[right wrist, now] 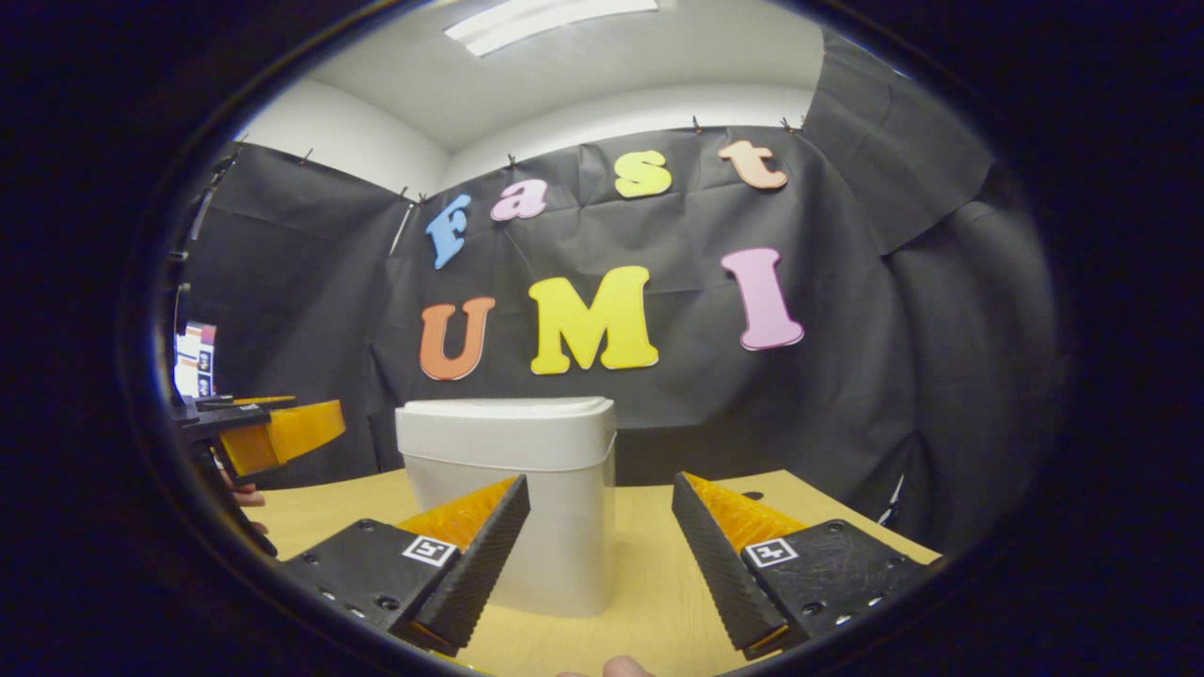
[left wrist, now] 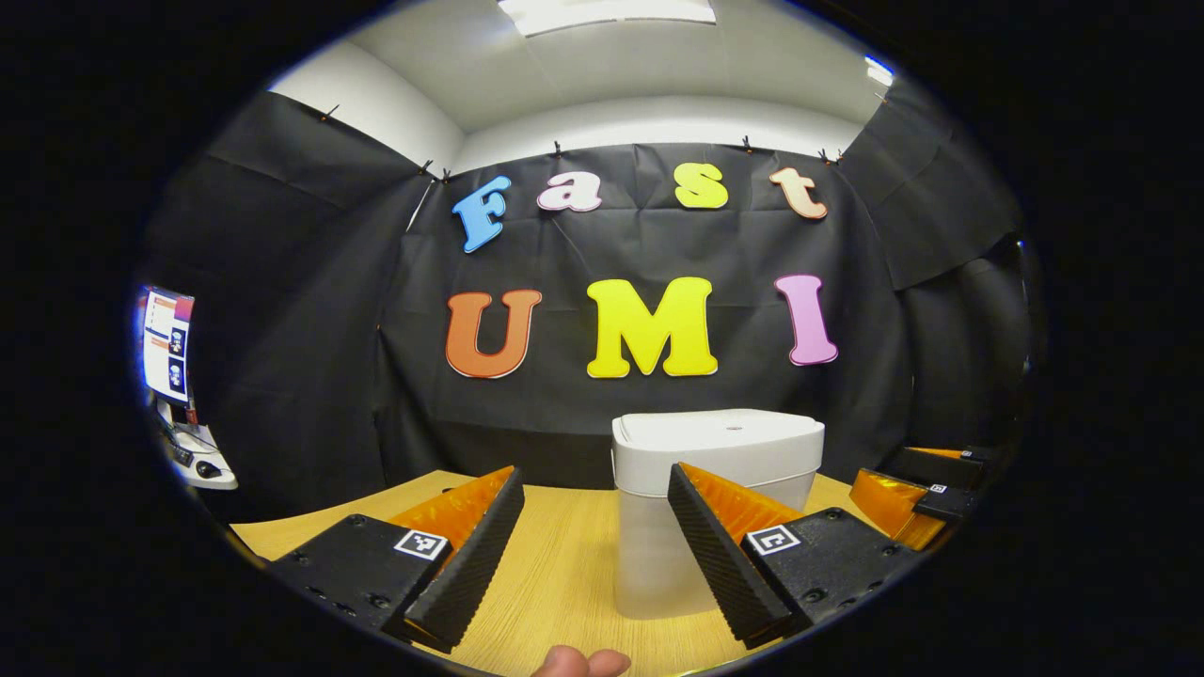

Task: Press the lid of the desktop garbage bin to open it, pick up the crumpled paper on the desktop and throw it into the bin, then pick up the pop can on the desktop and drop it into the bin, and finally close the garbage bin lid.

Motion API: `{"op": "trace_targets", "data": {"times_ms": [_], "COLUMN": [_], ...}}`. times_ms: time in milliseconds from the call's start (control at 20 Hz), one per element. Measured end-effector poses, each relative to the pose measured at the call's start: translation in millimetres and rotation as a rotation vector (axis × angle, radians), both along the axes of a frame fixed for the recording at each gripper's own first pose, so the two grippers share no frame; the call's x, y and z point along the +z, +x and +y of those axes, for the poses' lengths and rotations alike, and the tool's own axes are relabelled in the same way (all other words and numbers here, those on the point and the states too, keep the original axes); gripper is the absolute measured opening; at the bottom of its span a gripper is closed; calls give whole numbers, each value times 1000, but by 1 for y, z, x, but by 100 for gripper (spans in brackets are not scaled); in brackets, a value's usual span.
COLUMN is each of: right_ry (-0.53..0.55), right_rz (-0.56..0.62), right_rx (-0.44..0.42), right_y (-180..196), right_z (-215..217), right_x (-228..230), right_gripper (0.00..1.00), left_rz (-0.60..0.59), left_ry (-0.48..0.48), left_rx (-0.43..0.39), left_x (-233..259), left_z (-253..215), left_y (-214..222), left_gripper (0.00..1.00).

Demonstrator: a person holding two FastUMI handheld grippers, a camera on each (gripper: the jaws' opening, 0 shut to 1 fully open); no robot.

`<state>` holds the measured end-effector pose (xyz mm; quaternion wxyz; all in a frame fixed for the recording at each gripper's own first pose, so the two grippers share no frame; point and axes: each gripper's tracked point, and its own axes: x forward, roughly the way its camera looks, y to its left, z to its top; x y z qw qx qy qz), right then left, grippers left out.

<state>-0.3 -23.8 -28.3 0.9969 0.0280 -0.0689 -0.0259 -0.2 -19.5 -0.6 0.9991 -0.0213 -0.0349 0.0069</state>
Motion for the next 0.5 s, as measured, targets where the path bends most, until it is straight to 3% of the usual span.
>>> {"op": "trace_targets", "data": {"times_ms": [200,500], "right_ry": [-62,-64], "right_rz": [-22,-28], "right_rx": [-51,-1], "right_y": [3,10], "right_z": [-2,18], "right_x": [2,3], "right_gripper": [96,96], "left_rz": [34,57], "left_ry": [-11,33], "left_rx": [18,-17], "left_x": [-10,-18], "left_z": [11,3], "left_y": [5,12], "left_gripper": [99,98]}}
